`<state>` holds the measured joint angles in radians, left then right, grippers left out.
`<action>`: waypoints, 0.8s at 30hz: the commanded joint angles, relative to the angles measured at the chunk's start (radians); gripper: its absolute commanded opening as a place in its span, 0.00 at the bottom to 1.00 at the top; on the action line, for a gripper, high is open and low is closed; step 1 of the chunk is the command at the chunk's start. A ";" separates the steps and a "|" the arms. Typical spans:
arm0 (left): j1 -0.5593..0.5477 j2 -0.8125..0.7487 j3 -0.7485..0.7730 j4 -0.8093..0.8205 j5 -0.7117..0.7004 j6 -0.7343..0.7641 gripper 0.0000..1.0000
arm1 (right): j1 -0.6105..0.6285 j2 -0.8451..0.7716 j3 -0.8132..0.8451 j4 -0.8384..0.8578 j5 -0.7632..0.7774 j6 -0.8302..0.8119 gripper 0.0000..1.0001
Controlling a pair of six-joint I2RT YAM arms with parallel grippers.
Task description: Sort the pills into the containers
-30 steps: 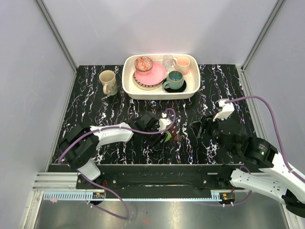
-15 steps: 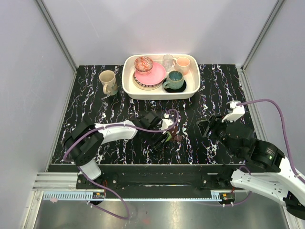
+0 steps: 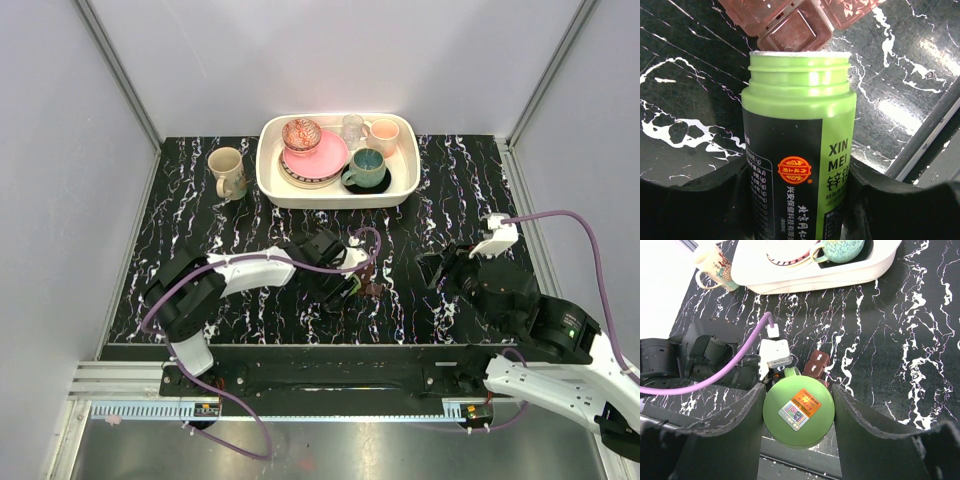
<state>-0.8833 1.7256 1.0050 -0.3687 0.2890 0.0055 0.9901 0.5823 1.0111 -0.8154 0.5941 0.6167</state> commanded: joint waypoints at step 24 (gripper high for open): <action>-0.011 0.029 0.162 -0.160 -0.082 0.073 0.00 | 0.002 -0.007 0.000 -0.010 0.035 0.017 0.00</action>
<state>-0.8856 1.7519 1.1030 -0.5076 0.2314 0.0528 0.9901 0.5823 1.0111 -0.8364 0.5941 0.6201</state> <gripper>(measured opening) 0.557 0.571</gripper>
